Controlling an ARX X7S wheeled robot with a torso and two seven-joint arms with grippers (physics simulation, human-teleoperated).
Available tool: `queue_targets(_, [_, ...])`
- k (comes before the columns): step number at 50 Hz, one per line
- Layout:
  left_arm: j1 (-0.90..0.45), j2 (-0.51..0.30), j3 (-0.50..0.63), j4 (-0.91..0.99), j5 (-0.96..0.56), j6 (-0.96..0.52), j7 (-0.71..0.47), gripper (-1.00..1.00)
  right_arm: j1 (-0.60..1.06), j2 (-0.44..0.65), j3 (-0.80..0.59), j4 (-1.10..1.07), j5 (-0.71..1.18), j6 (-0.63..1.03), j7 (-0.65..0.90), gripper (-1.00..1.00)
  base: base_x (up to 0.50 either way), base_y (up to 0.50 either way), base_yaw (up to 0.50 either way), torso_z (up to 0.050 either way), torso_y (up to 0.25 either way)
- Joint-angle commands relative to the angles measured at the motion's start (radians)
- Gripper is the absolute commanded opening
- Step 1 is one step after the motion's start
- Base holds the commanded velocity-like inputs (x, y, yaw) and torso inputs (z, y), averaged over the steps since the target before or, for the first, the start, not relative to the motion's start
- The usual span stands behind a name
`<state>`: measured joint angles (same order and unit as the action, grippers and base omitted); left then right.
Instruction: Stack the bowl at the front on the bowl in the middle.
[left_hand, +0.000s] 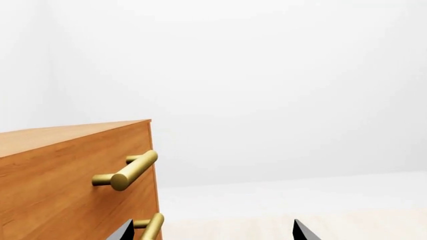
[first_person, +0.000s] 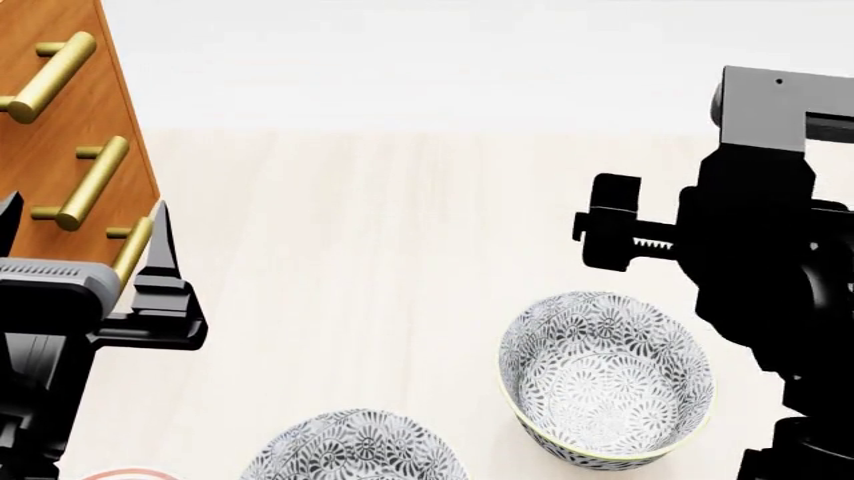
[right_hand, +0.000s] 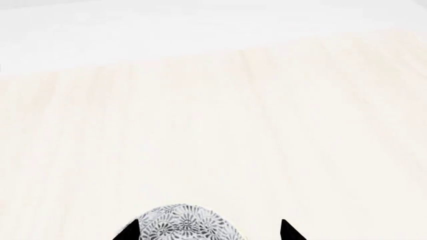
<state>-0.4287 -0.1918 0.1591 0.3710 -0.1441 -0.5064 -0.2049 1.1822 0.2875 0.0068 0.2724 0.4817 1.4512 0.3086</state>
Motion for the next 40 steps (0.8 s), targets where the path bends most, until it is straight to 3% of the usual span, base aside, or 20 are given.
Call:
queue_targets(1, [-0.005,-0.009,0.0,-0.003,-0.014,0.001,0.004,1.0,0.135,0.05,-0.046,0.338,0.065,-0.091,-0.013,1.0,0.0,0.0,0.0,0.0,0.0])
queue_targets(8, [-0.012,-0.012,0.0,-0.01,-0.021,0.001,0.004,1.0,0.191,0.081,-0.125,0.456,0.077,-0.053,-0.131,1.0,0.0,0.0,0.0,0.0,0.0])
queue_targets(9, [-0.025,-0.009,0.009,-0.041,-0.013,0.026,0.008,1.0,0.166,0.049,-0.248,0.606,-0.015,-0.203,-0.281,1.0,0.0,0.0,0.0,0.0,0.0])
queue_targets(10, [-0.026,-0.009,0.01,-0.043,-0.013,0.028,0.008,1.0,0.205,0.034,-0.277,0.756,-0.041,-0.343,-0.333,1.0,0.0,0.0,0.0,0.0,0.0])
queue_targets(11, [-0.026,-0.009,0.01,-0.045,-0.013,0.03,0.007,1.0,0.218,0.027,-0.293,0.895,-0.056,-0.368,-0.348,1.0,0.0,0.0,0.0,0.0,0.0])
queue_targets(13, [-0.026,-0.01,0.011,-0.044,-0.013,0.03,0.006,1.0,0.232,0.022,-0.302,0.933,-0.066,-0.392,-0.361,1.0,0.0,0.0,0.0,0.0,0.0])
queue_targets(40, [-0.039,-0.019,0.02,-0.054,-0.027,0.036,-0.003,1.0,0.203,0.042,-0.298,0.897,-0.071,-0.39,-0.339,1.0,0.0,0.0,0.0,0.0,0.0])
